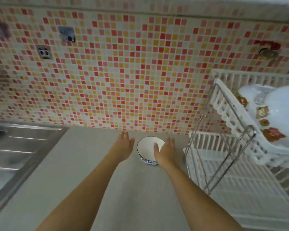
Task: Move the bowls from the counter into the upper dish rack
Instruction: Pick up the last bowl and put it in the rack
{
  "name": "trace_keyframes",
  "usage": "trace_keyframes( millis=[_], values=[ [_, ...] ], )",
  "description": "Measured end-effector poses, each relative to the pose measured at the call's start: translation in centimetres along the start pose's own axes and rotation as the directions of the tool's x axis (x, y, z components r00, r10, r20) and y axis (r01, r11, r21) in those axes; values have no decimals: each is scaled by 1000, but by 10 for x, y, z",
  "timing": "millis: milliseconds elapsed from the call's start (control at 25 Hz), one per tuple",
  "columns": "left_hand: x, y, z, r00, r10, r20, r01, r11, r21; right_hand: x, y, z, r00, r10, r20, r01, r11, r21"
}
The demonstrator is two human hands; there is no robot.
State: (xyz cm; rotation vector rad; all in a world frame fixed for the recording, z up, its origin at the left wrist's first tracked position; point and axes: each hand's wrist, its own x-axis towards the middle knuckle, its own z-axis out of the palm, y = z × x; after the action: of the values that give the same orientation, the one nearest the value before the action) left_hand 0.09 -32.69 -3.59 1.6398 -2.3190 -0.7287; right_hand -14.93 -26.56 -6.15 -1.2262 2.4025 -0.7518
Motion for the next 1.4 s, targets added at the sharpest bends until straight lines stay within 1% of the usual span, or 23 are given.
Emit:
trace_keyframes(
  millis=[80, 160, 240, 280, 320, 360, 440, 480, 560, 680, 760, 800, 880, 960, 1080, 1160, 1240, 1320, 1400],
  values=[
    [17, -9, 29, 998, -37, 47, 39, 998, -43, 16, 23, 17, 997, 72, -27, -73, 997, -24],
    [36, -17, 60, 992, -58, 111, 65, 996, -59, 36, 44, 36, 987, 159, 17, -160, 987, 25],
    [48, -21, 85, 988, -60, 145, 78, 990, -119, 54, 59, 56, 972, 200, 121, -219, 960, 174],
    [52, -20, 96, 986, -69, 150, 94, 983, -159, 59, 64, 66, 959, 215, 186, -260, 928, 267],
    [54, -18, 104, 985, -81, 149, 110, 974, -198, 62, 67, 74, 935, 243, 260, -321, 890, 322],
    [55, -15, 109, 986, -101, 136, 131, 964, -233, 64, 69, 82, 921, 261, 291, -358, 862, 360],
    [58, -10, 114, 985, -147, 95, 169, 941, -294, 68, 69, 91, 915, 304, 266, -388, 842, 375],
    [59, -9, 115, 982, -170, 82, 187, 931, -313, 70, 69, 96, 920, 304, 247, -381, 843, 381],
    [59, -11, 110, 979, -194, 58, 202, 929, -311, 68, 65, 98, 927, 268, 262, -365, 800, 477],
    [60, -17, 89, 985, -173, -25, 165, 966, -201, 51, 46, 75, 959, 178, 220, -279, 727, 627],
    [59, -15, 64, 985, -150, -83, 139, 981, -132, 39, 37, 57, 978, 96, 186, -197, 726, 659],
    [57, -12, 49, 985, -129, -113, 117, 987, -110, 30, 30, 44, 988, 40, 152, -133, 730, 670],
    [48, -2, 18, 981, -82, -176, 70, 995, -73, 12, 18, 20, 992, -84, 90, 0, 735, 678],
    [35, 7, -14, 975, -38, -218, 31, 999, -36, -5, 5, -2, 981, -190, 31, 122, 738, 663],
    [16, 25, -61, 962, 28, -270, -26, 1000, 10, -18, -21, -37, 962, -268, -49, 244, 767, 593],
    [-3, 42, -94, 929, 85, -359, -82, 996, 24, -26, -44, -67, 942, -310, -129, 328, 767, 551],
    [-27, 55, -121, 858, 140, -494, -156, 988, 9, -38, -67, -101, 911, -352, -214, 411, 752, 515],
    [-48, 64, -136, 789, 149, -596, -269, 956, -119, -47, -87, -131, 883, -349, -315, 465, 742, 482],
    [-67, 71, -144, 719, 145, -680, -370, 908, -198, -58, -102, -158, 847, -367, -383, 519, 723, 456]
  ],
)
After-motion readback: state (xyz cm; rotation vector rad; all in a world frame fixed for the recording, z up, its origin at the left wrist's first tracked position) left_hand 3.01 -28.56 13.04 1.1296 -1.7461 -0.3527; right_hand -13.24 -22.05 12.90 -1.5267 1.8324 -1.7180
